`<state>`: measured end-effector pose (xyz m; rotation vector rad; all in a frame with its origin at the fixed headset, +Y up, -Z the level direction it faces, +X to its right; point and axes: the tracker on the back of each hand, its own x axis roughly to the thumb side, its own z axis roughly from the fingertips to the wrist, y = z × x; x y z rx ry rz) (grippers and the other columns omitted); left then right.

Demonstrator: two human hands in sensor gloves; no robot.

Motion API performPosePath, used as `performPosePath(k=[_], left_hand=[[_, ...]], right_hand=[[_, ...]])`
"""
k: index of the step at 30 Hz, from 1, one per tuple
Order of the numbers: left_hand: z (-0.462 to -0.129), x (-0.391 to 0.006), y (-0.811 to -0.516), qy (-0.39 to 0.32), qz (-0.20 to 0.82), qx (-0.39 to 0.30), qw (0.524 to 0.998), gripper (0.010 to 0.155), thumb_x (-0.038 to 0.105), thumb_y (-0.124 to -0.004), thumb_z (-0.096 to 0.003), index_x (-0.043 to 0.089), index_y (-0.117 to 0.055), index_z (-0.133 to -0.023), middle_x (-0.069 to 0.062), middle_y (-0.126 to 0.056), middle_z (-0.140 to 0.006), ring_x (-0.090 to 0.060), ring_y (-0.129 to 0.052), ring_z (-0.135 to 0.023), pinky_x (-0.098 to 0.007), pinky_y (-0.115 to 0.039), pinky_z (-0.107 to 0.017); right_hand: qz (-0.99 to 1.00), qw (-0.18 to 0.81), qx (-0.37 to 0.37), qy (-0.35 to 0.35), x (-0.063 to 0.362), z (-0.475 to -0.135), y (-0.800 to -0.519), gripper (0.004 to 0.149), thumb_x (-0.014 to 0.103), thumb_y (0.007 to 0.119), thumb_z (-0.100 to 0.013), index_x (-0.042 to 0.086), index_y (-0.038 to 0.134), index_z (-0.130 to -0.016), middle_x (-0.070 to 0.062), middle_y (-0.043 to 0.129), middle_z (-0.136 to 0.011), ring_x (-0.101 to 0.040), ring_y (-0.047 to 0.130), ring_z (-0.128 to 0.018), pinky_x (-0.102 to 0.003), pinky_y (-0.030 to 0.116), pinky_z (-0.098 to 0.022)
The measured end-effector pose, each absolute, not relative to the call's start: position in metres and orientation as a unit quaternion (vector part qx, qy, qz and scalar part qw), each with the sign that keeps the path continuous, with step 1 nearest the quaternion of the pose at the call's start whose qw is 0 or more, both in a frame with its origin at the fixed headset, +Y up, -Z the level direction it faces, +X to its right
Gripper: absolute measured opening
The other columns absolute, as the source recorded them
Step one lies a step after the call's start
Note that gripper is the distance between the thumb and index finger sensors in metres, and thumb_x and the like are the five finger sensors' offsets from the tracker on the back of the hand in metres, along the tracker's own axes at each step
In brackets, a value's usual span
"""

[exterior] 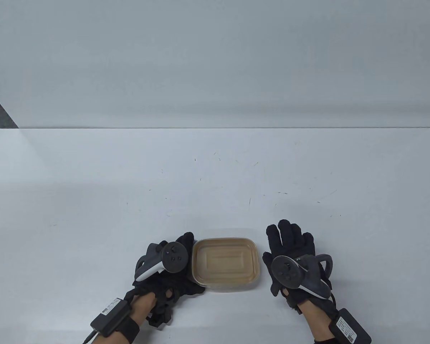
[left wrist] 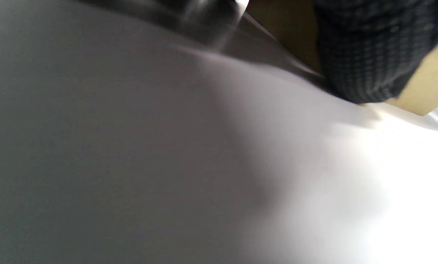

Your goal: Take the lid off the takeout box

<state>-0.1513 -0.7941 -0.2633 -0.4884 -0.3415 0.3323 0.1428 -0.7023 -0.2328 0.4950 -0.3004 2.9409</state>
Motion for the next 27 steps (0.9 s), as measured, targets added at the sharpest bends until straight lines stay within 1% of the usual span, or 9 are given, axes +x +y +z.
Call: performPosePath(k=[3, 5, 8, 11, 13, 15, 17, 21, 27], left_hand=[[-0.264, -0.151, -0.794, -0.168, 0.165, -0.245, 0.940, 0.139, 0.064, -0.094, -0.0312, 0.024, 0.022, -0.095, 0.010, -0.024, -0.124, -0.023, -0.013, -0.122, -0.067, -0.012, -0.080], [-0.264, -0.151, -0.793, -0.168, 0.166, -0.246, 0.940, 0.138, 0.064, -0.094, -0.0313, 0.025, 0.022, -0.095, 0.010, -0.024, -0.124, -0.022, -0.014, -0.122, -0.067, -0.011, -0.080], [-0.264, -0.151, -0.794, -0.168, 0.166, -0.246, 0.940, 0.138, 0.064, -0.094, -0.0315, 0.025, 0.022, -0.095, 0.010, -0.024, -0.124, -0.022, -0.014, -0.123, -0.067, -0.011, -0.080], [-0.264, -0.152, -0.794, -0.168, 0.166, -0.246, 0.940, 0.138, 0.064, -0.094, -0.0314, 0.025, 0.021, -0.095, 0.010, -0.024, -0.124, -0.022, -0.014, -0.122, -0.067, -0.011, -0.080], [-0.264, -0.152, -0.794, -0.168, 0.167, -0.246, 0.940, 0.138, 0.064, -0.094, -0.0314, 0.026, 0.021, -0.096, 0.010, -0.025, -0.124, -0.022, -0.014, -0.122, -0.067, -0.011, -0.080], [-0.264, -0.152, -0.794, -0.168, 0.167, -0.246, 0.940, 0.138, 0.064, -0.094, -0.0313, 0.026, 0.021, -0.096, 0.010, -0.024, -0.124, -0.022, -0.014, -0.122, -0.067, -0.011, -0.080], [-0.264, -0.152, -0.794, -0.168, 0.167, -0.246, 0.940, 0.138, 0.064, -0.094, -0.0314, 0.026, 0.021, -0.096, 0.010, -0.024, -0.124, -0.022, -0.014, -0.122, -0.067, -0.011, -0.080], [-0.264, -0.152, -0.793, -0.166, 0.168, -0.248, 0.940, 0.137, 0.065, -0.094, -0.0315, 0.027, 0.021, -0.096, 0.012, -0.024, -0.124, -0.021, -0.013, -0.122, -0.066, -0.011, -0.080], [-0.266, -0.151, -0.792, -0.157, 0.192, -0.246, 0.937, 0.139, 0.067, -0.094, -0.0297, 0.026, 0.021, -0.096, 0.011, -0.024, -0.125, -0.023, -0.009, -0.121, -0.067, -0.010, -0.079]], right_hand=[[0.975, 0.079, 0.189, -0.088, 0.128, -0.233, -0.688, 0.070, 0.041, 0.074, -0.049, 0.006, 0.055, -0.106, -0.029, 0.055, -0.108, -0.055, 0.072, -0.086, -0.073, 0.067, -0.058], [0.967, 0.088, 0.227, -0.074, 0.111, -0.232, -0.675, 0.065, 0.040, 0.075, -0.048, 0.004, 0.065, -0.102, -0.029, 0.072, -0.099, -0.052, 0.087, -0.073, -0.066, 0.079, -0.050], [0.954, 0.087, 0.285, -0.037, 0.079, -0.227, -0.670, 0.064, 0.040, 0.078, -0.047, 0.004, 0.070, -0.100, -0.028, 0.078, -0.094, -0.049, 0.091, -0.067, -0.062, 0.083, -0.045], [0.937, 0.016, 0.348, 0.006, 0.041, -0.219, -0.687, 0.074, 0.046, 0.080, -0.046, 0.007, 0.059, -0.106, -0.026, 0.070, -0.101, -0.050, 0.085, -0.075, -0.063, 0.079, -0.051], [0.932, -0.062, 0.351, 0.070, 0.019, -0.215, -0.708, 0.091, 0.052, 0.079, -0.046, 0.009, 0.033, -0.111, -0.026, 0.048, -0.110, -0.053, 0.068, -0.087, -0.068, 0.069, -0.059], [0.919, -0.140, 0.356, 0.098, 0.001, -0.211, -0.728, 0.099, 0.056, 0.076, -0.046, 0.009, 0.018, -0.111, -0.025, 0.032, -0.113, -0.054, 0.057, -0.092, -0.070, 0.062, -0.063], [0.911, -0.181, 0.361, 0.080, -0.009, -0.207, -0.742, 0.097, 0.053, 0.077, -0.047, 0.007, 0.020, -0.110, -0.026, 0.034, -0.112, -0.053, 0.059, -0.091, -0.069, 0.064, -0.062], [0.883, -0.234, 0.406, -0.024, -0.021, -0.194, -0.752, 0.083, 0.043, 0.078, -0.046, -0.002, 0.041, -0.105, -0.029, 0.058, -0.100, -0.054, 0.080, -0.075, -0.058, 0.082, -0.051], [0.878, -0.161, 0.441, -0.089, -0.019, -0.187, -0.745, 0.052, 0.033, 0.078, -0.045, 0.003, 0.068, -0.086, -0.022, 0.082, -0.081, -0.052, 0.099, -0.056, -0.052, 0.098, -0.033]])
